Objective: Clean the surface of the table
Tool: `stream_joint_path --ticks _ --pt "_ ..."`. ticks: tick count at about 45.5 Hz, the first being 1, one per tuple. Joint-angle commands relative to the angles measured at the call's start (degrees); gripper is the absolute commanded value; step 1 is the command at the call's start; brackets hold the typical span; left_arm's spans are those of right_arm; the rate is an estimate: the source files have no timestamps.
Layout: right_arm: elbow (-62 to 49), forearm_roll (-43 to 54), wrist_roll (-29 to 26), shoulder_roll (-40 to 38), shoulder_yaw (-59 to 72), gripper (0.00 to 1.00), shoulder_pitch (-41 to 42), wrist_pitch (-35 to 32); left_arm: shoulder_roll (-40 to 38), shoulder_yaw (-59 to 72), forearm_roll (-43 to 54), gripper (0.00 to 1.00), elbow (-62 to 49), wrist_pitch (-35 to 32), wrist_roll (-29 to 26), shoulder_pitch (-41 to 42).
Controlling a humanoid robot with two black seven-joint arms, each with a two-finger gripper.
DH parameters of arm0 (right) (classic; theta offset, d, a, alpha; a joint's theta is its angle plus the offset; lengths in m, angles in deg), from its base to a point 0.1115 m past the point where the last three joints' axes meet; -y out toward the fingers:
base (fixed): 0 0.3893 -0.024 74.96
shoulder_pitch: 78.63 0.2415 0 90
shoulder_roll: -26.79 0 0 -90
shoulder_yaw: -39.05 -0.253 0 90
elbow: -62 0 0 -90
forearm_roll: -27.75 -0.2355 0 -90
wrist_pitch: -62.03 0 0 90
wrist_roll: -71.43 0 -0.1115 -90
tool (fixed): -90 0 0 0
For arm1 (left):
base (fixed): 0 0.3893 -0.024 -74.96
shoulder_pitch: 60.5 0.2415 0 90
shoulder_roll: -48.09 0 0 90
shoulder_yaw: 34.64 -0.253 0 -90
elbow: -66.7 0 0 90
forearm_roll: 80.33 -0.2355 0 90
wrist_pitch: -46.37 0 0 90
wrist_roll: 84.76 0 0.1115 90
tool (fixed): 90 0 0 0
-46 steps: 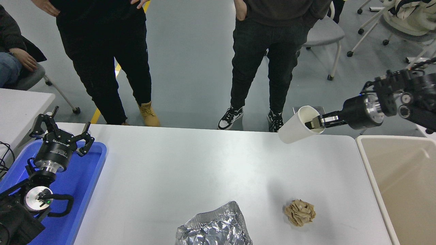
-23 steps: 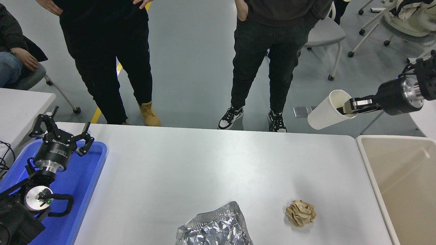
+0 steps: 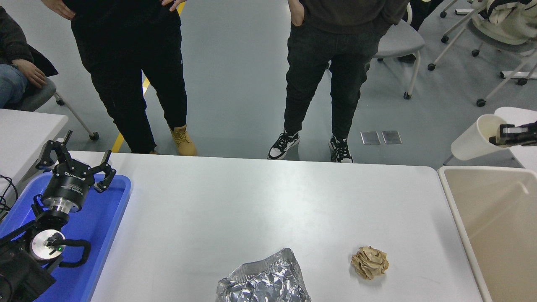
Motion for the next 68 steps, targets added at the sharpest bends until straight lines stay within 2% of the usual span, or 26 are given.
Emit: stream_joint_path --ticks 1,19,30,38,48,68 --pt "-8.34 -0.45 0.04 -0.47 1.09 0.0 -3.54 0.16 0.0 0.0 0.0 1.0 0.0 0.0 0.0 0.0" --pt "-21.78 -6.25 0.04 -0.56 0.91 0.0 -15.32 0.78 0.0 0.0 0.0 1.0 0.0 0.0 0.0 0.0" --pt "-27.32 -14.77 -1.19 1.01 1.09 0.0 -25.6 5.52 0.0 0.0 0.0 1.0 0.0 0.0 0.0 0.0" --pt "-31.01 -21.09 -6.45 4.44 0.65 0.0 -31.14 9.3 0.0 0.0 0.0 1.0 0.0 0.0 0.0 0.0" --pt "-32.16 -27.52 -14.1 9.01 0.65 0.0 -34.22 12.29 0.0 0.0 0.0 1.0 0.0 0.0 0.0 0.0" --pt "-32.16 -31.03 -17.18 17.28 0.03 0.0 -38.96 16.77 0.0 0.0 0.0 1.0 0.0 0.0 0.0 0.0"
